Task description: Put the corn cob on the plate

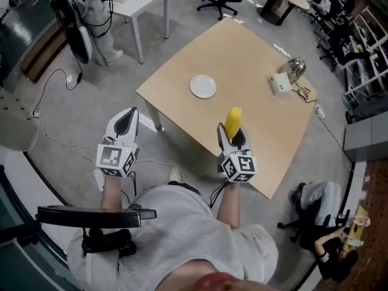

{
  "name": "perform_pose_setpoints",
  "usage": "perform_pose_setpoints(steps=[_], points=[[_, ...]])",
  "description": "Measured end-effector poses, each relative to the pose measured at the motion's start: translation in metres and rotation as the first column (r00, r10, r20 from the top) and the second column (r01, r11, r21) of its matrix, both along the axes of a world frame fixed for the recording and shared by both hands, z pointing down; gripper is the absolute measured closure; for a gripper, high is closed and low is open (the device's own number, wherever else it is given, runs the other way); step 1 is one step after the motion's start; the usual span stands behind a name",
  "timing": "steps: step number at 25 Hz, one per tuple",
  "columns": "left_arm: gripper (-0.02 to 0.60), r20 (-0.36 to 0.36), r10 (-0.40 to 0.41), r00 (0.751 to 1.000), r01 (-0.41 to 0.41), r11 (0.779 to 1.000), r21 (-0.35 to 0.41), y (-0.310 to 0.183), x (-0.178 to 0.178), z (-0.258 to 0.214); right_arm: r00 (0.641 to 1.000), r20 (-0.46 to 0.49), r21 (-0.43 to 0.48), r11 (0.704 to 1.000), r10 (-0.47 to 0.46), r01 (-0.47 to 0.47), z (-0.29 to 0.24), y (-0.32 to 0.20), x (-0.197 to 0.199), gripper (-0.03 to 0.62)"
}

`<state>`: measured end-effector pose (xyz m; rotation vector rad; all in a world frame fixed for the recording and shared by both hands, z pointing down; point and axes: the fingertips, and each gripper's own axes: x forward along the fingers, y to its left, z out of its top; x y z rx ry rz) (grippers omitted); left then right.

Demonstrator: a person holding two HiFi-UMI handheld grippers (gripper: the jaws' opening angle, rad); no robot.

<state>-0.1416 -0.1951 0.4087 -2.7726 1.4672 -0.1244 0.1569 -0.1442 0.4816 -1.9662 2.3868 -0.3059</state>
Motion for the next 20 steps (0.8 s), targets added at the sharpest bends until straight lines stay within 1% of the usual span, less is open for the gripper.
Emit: perform_pose_setpoints(steps=[7,14,20], points=[[0.563,-0.013,0.036,0.999,-0.036,0.999,-0.015,-0.027,0.022,0.005,1.000,-0.014,0.000,1.000,0.002,-0.002,-0.005,-0.021,0.010,0.347],[0.563,-0.026,0.075,0.997,-0.076,0.996,-0.037,-0.046,0.049,0.010,0.999,-0.016,-0.040,0.998,0.043,-0.044,0.004,-0.029,0.035,0.347],[0.563,-0.033,0.086,0.996,-0.088,0.995,-0.057,-0.059,0.056,0.022,0.999,-0.037,-0.059,0.998,0.030,-0.032,0.010,-0.043,0.035,0.347]])
